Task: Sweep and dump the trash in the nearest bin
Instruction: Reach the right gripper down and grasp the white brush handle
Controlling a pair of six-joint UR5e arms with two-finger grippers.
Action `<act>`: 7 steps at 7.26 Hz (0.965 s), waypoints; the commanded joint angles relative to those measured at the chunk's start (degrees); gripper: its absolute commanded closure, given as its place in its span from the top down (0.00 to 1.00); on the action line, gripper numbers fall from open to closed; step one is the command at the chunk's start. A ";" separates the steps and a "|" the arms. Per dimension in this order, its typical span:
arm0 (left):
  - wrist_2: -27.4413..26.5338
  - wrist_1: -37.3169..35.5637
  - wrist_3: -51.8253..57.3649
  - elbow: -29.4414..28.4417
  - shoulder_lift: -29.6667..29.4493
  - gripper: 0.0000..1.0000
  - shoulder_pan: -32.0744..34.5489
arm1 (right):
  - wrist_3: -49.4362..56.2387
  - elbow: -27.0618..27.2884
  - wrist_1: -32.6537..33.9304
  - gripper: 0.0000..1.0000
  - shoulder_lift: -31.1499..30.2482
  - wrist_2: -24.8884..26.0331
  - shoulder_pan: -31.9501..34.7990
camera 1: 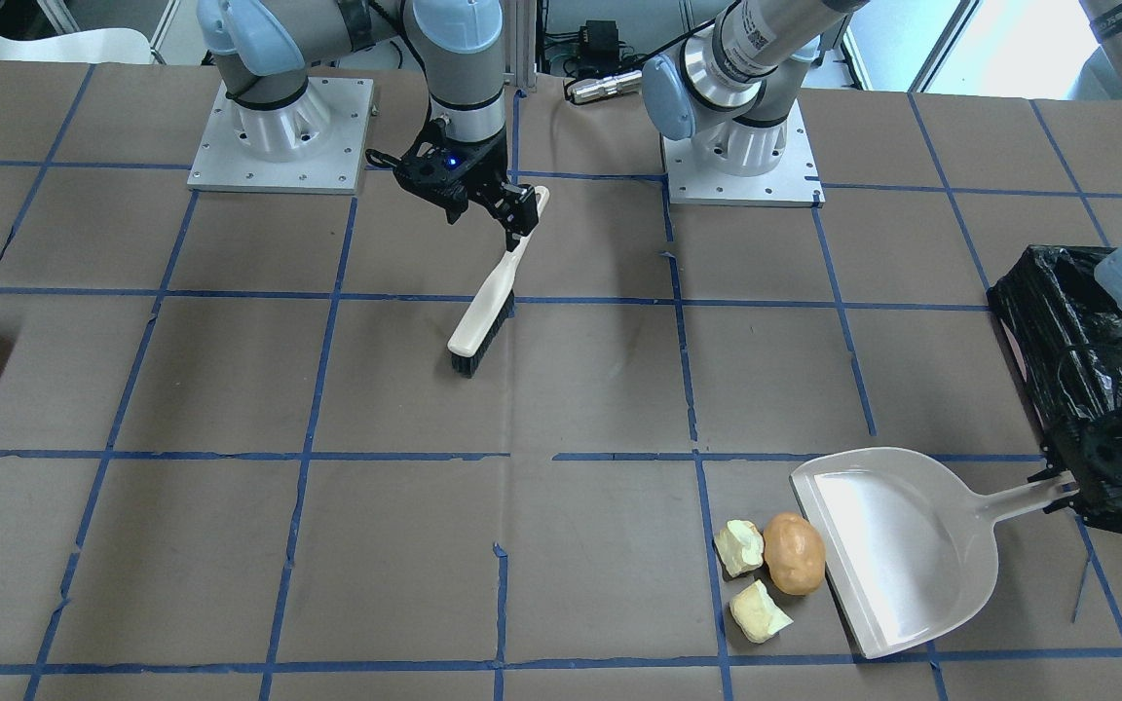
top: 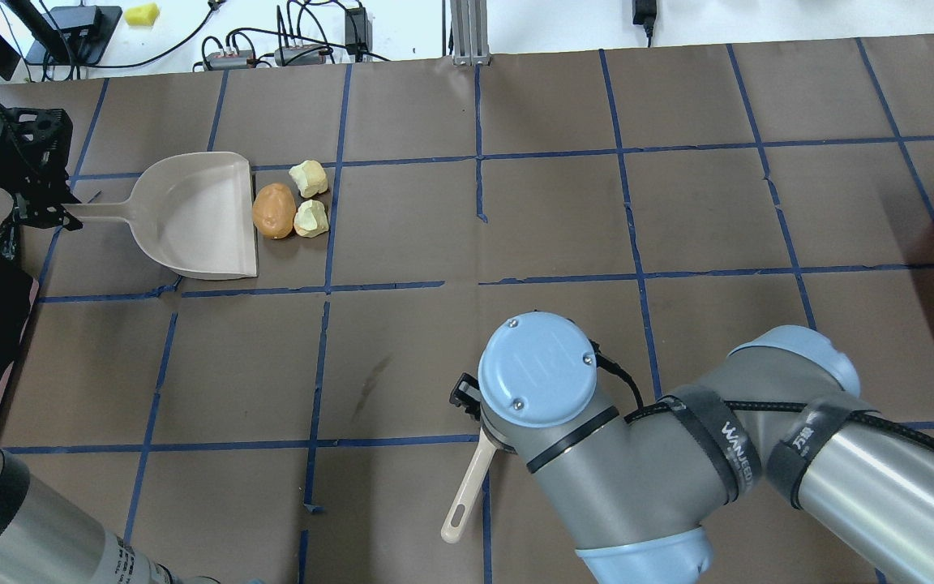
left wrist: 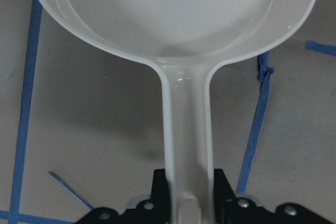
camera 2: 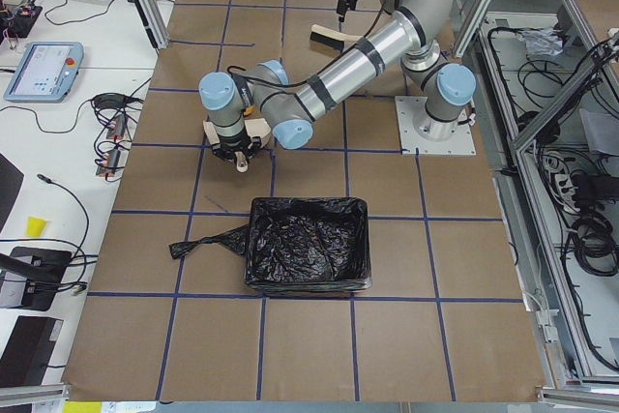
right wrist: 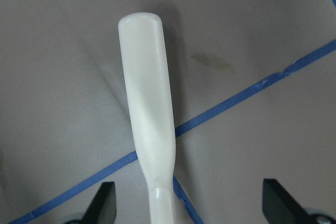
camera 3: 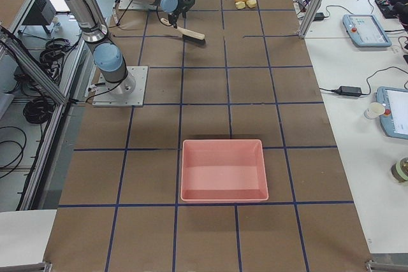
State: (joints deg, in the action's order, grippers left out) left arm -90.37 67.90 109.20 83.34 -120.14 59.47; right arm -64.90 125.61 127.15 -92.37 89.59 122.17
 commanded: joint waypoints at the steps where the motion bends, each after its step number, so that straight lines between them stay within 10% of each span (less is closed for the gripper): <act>1: 0.28 -0.41 -1.17 0.94 -0.88 0.07 0.03 | -3.99 0.95 1.34 0.95 1.30 1.28 3.60; 7: 0.72 -0.14 0.75 1.21 -1.23 0.07 0.30 | -14.99 1.13 1.87 0.92 3.42 6.99 11.94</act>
State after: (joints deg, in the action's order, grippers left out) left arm -89.75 67.70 109.83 84.53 -121.32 59.71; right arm -79.09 126.73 128.93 -89.01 95.47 132.92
